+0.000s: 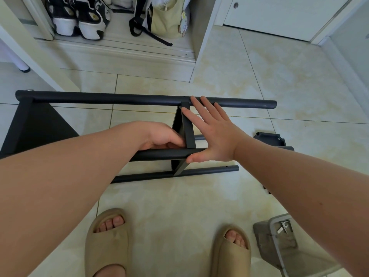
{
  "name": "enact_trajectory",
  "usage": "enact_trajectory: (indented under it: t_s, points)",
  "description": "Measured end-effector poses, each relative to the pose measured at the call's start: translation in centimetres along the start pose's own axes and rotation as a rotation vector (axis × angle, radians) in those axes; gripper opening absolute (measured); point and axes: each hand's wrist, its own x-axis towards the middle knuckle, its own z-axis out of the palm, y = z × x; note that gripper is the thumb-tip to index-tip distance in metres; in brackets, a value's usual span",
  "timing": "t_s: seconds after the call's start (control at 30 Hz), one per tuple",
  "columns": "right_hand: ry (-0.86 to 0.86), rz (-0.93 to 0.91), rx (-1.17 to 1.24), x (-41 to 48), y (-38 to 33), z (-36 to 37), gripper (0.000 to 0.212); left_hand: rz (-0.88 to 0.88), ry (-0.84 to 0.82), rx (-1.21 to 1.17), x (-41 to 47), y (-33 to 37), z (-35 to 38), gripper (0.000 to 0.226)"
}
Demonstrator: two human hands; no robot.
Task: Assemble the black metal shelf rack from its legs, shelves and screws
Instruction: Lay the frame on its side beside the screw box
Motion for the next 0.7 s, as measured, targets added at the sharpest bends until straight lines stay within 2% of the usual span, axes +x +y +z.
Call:
enact_trajectory:
  t_s: [0.1,0.37,0.63,0.7]
  points:
    - [-0.001,0.001,-0.002,0.00,-0.03,0.06,0.125,-0.012,-0.032,-0.032,-0.08,-0.02,-0.11,0.020]
    - [0.000,0.000,0.002,-0.07,-0.10,-0.04,0.125,-0.038,-0.009,0.015,0.06,0.33,0.27,0.012]
    - [0.005,-0.001,0.006,-0.04,-0.11,0.01,0.125,-0.028,-0.064,-0.039,-0.44,0.28,0.08,0.020]
    - [0.004,-0.001,0.007,-0.03,-0.10,0.04,0.125,-0.035,-0.031,-0.029,-0.22,0.36,0.24,0.017]
